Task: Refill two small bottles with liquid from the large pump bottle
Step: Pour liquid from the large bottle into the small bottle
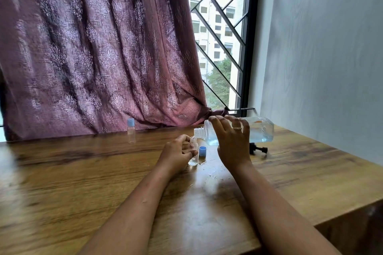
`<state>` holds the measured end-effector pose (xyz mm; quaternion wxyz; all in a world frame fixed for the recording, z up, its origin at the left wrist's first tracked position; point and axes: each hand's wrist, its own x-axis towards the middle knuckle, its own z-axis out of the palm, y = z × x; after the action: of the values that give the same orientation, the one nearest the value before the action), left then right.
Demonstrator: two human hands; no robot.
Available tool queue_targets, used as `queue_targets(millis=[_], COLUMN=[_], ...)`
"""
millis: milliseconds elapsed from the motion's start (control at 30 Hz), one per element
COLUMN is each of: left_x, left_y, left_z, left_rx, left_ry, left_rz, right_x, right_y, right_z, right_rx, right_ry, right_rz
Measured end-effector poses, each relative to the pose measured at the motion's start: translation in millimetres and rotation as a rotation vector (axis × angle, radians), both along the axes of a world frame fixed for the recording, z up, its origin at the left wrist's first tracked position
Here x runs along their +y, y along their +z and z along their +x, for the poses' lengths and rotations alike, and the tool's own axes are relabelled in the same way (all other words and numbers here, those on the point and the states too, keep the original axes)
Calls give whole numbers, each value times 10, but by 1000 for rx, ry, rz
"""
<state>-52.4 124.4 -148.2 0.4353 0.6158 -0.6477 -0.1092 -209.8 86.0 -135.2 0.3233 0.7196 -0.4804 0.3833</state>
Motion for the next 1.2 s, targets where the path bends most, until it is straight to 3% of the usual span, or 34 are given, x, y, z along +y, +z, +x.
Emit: queue_targets(millis=[1200], left_x=[16], left_y=[-1], left_z=[6], left_rx=[66], left_ry=[-25], left_rz=[-13], right_x=[8], right_y=[3], right_z=[4], right_rx=[1], right_ry=[-2], right_rz=[11])
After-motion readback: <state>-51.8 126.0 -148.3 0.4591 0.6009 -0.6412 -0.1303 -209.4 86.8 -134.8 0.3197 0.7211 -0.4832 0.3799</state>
